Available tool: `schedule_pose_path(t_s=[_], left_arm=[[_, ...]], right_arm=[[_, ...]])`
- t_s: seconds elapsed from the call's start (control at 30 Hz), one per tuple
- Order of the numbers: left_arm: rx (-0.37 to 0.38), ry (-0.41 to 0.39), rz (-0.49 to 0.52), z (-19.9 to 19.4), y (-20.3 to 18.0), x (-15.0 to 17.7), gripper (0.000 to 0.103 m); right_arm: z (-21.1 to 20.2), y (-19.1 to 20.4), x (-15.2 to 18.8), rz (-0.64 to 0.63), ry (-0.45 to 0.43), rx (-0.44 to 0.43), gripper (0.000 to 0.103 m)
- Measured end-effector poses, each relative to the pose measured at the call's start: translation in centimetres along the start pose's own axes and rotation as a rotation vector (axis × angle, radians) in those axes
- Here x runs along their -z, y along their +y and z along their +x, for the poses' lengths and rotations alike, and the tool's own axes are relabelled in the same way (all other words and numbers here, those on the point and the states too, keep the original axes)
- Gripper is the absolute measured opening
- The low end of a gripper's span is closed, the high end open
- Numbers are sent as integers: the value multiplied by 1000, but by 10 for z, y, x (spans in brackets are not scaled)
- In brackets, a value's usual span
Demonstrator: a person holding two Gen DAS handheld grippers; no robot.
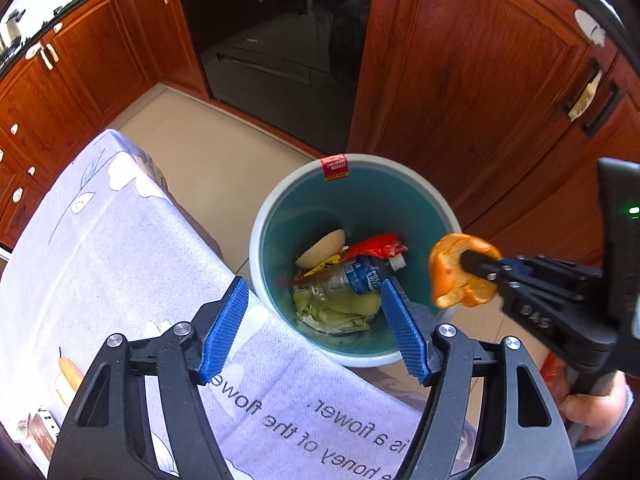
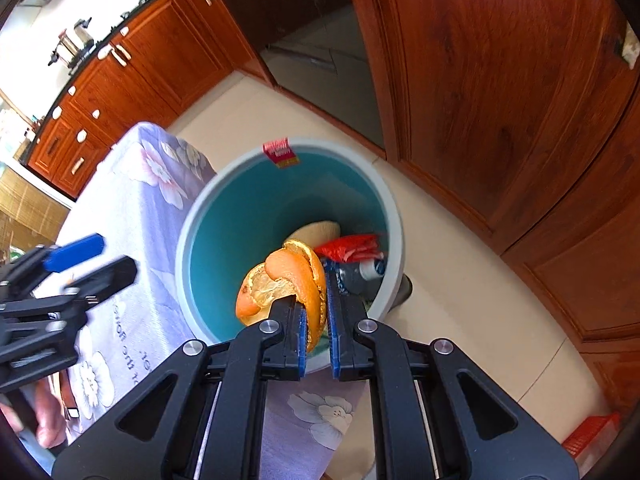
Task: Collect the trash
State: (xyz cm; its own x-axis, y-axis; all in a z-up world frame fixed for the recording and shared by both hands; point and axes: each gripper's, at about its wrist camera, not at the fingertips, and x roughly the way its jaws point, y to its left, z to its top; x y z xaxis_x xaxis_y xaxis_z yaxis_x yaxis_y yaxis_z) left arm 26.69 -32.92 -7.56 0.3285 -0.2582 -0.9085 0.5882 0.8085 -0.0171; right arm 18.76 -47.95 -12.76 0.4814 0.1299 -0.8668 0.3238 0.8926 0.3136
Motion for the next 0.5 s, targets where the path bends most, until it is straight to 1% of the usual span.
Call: schedule_pose_path(t_s=[0.17,0.27,0.3,0.33,0.4,0.5], left_arm=[[9,-24,-4,-14,3,4,76],[19,-30,-17,-21,7,6,77],[20,-32,-22,-22,9,6,78],[21,-34,-28,-23,11,7,78],[24,-33,-39,-24,14,8,79],[24,-33,-53,-26,19,10,82]], right_arm=[[13,5,1,-6,26,5,9],[18,9,1,-5,43,-7,17],[18,10,1,-1,40,-17,30],[17,11,1,0,33,-16,47],[14,13,0,1,13,-23,64],[9,15,-1,19,7,-33,78]])
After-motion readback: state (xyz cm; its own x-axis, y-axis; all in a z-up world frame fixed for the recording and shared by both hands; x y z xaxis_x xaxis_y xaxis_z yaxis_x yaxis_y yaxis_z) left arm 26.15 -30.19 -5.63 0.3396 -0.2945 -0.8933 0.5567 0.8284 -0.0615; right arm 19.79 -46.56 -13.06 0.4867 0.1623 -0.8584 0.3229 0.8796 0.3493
